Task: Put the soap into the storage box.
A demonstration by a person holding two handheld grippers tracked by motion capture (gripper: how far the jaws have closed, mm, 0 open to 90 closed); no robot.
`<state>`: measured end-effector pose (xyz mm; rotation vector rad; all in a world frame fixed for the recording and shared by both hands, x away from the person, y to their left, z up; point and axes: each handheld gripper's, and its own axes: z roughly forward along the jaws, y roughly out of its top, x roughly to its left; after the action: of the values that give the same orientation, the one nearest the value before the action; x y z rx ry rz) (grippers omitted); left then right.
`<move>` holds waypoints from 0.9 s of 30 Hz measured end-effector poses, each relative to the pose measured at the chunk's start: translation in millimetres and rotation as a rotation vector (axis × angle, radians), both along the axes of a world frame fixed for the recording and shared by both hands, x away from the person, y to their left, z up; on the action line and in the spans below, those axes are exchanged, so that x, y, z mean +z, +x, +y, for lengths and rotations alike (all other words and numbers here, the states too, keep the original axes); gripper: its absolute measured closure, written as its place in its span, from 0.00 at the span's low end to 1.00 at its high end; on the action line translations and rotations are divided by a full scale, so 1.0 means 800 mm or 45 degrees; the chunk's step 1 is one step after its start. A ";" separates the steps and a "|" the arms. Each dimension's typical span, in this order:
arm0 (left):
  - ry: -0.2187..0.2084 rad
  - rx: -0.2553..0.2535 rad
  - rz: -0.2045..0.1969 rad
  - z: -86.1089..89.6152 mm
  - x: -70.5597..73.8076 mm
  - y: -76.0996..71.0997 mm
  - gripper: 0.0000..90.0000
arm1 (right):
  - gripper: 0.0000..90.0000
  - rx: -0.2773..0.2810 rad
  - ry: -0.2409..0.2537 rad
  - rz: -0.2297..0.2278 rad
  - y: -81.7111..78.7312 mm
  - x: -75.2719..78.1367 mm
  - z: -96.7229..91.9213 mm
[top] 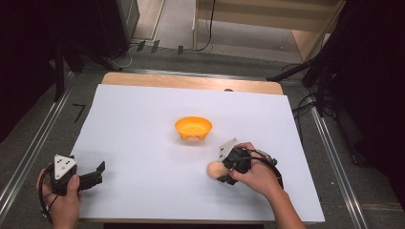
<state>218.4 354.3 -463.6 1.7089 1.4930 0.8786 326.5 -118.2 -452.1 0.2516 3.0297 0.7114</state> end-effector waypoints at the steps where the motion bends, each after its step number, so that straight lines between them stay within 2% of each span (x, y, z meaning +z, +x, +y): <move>1: 0.001 0.000 0.000 0.000 0.000 0.000 0.00 | 0.35 0.007 0.008 -0.007 0.000 -0.001 0.000; 4: 0.004 -0.003 -0.001 -0.001 0.000 0.000 0.00 | 0.35 0.000 0.012 0.006 0.002 -0.002 -0.001; 8: 0.002 -0.004 -0.002 -0.001 0.000 0.000 0.00 | 0.35 -0.011 -0.035 0.002 0.000 -0.004 0.004; 15: 0.008 -0.005 0.000 -0.002 0.000 0.000 0.00 | 0.35 0.012 -0.045 -0.014 0.000 -0.005 0.006; 19: 0.014 -0.007 -0.002 -0.002 0.000 0.000 0.00 | 0.36 -0.007 -0.064 -0.008 0.000 -0.003 0.008; 27: 0.006 -0.004 -0.002 -0.001 0.000 0.000 0.00 | 0.36 -0.011 -0.052 0.012 0.004 0.000 0.007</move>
<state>218.3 353.2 -463.7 1.7131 1.4882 0.8828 329.5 -112.8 -452.4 0.2675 3.0462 0.6489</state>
